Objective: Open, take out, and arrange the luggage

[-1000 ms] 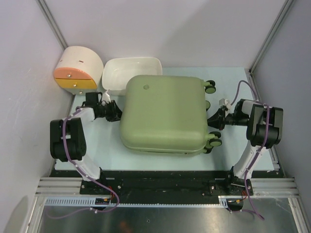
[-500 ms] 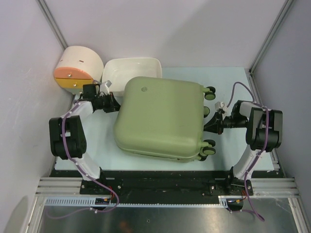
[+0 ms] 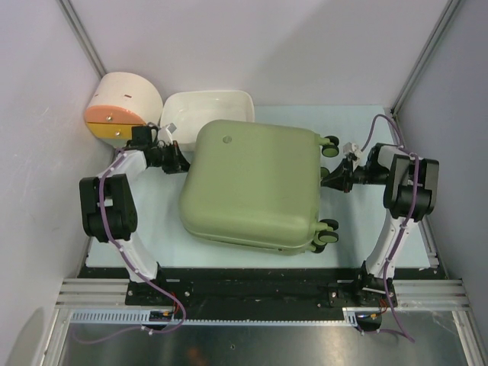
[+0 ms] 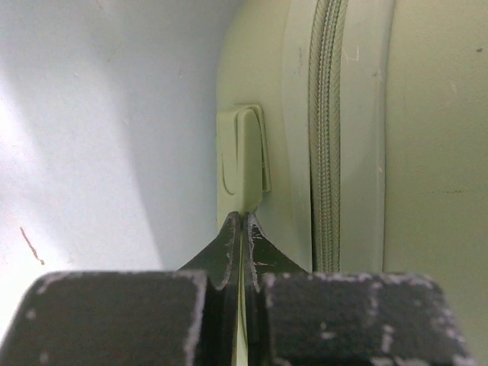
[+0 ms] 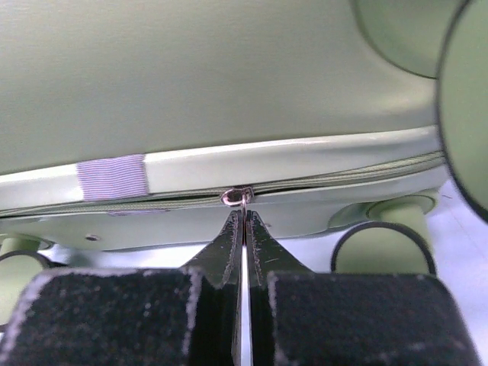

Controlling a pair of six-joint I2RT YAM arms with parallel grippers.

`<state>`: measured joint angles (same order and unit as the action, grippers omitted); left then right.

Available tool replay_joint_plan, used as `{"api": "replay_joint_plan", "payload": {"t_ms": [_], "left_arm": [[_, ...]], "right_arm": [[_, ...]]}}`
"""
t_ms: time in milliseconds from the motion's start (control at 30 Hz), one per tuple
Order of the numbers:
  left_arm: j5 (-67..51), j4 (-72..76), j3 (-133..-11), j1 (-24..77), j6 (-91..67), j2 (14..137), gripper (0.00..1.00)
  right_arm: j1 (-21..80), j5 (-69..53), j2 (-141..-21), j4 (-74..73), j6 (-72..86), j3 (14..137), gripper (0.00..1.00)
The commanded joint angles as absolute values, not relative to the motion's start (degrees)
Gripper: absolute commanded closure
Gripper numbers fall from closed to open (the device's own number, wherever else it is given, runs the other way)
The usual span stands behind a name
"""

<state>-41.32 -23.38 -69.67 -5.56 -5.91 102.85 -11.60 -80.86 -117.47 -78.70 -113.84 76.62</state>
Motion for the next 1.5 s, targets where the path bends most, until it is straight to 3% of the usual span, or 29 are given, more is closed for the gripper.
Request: {"api": "replay_joint_plan", "payload": {"t_ms": [0, 267, 500, 767, 1300, 1467], "left_arm": [[-40.3, -19.0, -71.9, -3.6, -2.2, 104.5, 1.00], [-40.0, -19.6, -72.2, -3.5, -1.6, 103.9, 1.00], [-40.8, -19.9, -72.0, -3.4, -2.5, 102.3, 1.00], [-41.6, -20.0, -72.2, -3.4, -2.1, 102.6, 1.00], [-42.9, -20.7, -76.4, -2.1, -0.4, 109.3, 1.00], [-43.9, -20.8, -77.0, -1.7, -0.2, 110.5, 1.00]], "right_arm": [[-12.3, -94.2, -120.9, -87.3, -146.9, 82.3, 1.00], [-12.5, -94.0, -125.6, -87.3, -134.5, 93.4, 1.00], [-12.6, -93.4, -126.9, -87.3, -124.7, 93.1, 1.00], [-11.4, -94.2, -131.5, -87.3, -124.8, 97.6, 1.00], [-7.5, -94.2, -148.3, -87.3, -114.6, 130.9, 1.00], [-4.5, -94.3, -147.4, -87.3, -115.7, 129.3, 0.98]]}}
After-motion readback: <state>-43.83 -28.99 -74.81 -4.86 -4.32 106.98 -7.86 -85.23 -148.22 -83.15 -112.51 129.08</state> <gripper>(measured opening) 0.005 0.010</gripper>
